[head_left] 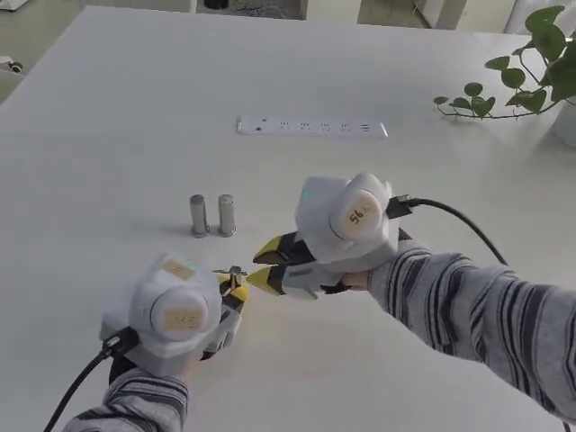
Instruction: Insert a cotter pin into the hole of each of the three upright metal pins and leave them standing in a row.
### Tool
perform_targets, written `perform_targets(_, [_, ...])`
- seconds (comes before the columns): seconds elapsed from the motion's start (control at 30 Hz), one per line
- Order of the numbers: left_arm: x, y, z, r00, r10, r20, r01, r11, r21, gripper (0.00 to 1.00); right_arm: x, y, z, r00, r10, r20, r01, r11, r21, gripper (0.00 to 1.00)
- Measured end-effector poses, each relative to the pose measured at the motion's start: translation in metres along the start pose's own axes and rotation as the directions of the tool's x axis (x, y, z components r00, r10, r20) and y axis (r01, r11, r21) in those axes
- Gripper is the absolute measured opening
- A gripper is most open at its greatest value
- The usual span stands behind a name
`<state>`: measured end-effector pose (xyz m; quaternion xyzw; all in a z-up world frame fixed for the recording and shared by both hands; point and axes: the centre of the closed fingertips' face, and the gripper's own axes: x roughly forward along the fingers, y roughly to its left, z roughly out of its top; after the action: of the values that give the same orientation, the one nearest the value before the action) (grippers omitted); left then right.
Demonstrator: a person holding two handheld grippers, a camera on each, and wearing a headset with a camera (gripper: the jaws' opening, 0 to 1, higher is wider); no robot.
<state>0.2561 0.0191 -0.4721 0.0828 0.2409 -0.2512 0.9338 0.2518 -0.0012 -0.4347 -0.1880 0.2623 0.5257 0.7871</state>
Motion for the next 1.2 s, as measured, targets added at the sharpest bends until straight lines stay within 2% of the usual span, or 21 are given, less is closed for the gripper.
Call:
perform_targets(0.07, [-0.001,0.007,0.000,0.9996,0.029,0.007,-0.029,1.000,-0.007,0.05,-0.005,-0.002,0.003,0.9992,0.000,0.040,-0.002,0.998,0.058,0.13])
perform_targets(0.13, [-0.005,0.013,0.006,0.9985,0.037,0.041,-0.035,0.998,-0.050,0.05,-0.013,-0.009,0.000,0.9984,-0.024,0.051,0.018,0.995,0.099,0.14])
perform_targets(0.23, [-0.007,0.021,0.011,0.9983,0.043,0.039,-0.041,0.999,-0.036,0.05,-0.020,-0.014,-0.007,0.9974,-0.034,0.062,0.024,0.986,0.164,0.14])
perform_targets(0.33, [-0.008,0.034,0.011,0.9975,0.062,0.035,-0.060,0.998,-0.036,0.05,-0.026,-0.020,-0.017,0.9969,-0.054,0.058,0.041,0.979,0.202,0.15])
perform_targets(0.5, [-0.010,0.053,0.008,0.9957,0.090,0.023,-0.089,0.995,-0.051,0.05,-0.030,-0.019,-0.026,0.9972,-0.061,0.045,0.050,0.975,0.218,0.16])
perform_targets(0.63, [-0.010,0.065,0.006,0.9944,0.104,0.018,-0.103,0.992,-0.069,0.05,-0.031,-0.020,-0.028,0.9967,-0.065,0.049,0.052,0.972,0.230,0.17])
perform_targets(0.8, [-0.009,0.070,0.004,0.9946,0.103,0.006,-0.103,0.992,-0.076,0.05,-0.031,-0.022,-0.024,0.9947,-0.072,0.074,0.052,0.966,0.252,0.21])
perform_targets(0.93, [-0.009,0.068,0.004,0.9959,0.089,0.011,-0.088,0.992,-0.093,0.05,-0.031,-0.023,-0.022,0.9931,-0.081,0.085,0.057,0.966,0.254,0.23])
perform_targets(1.2, [-0.008,0.071,-0.004,0.9963,0.086,-0.007,-0.086,0.992,-0.087,0.05,-0.033,-0.025,-0.023,0.9930,-0.089,0.079,0.065,0.963,0.263,0.24])
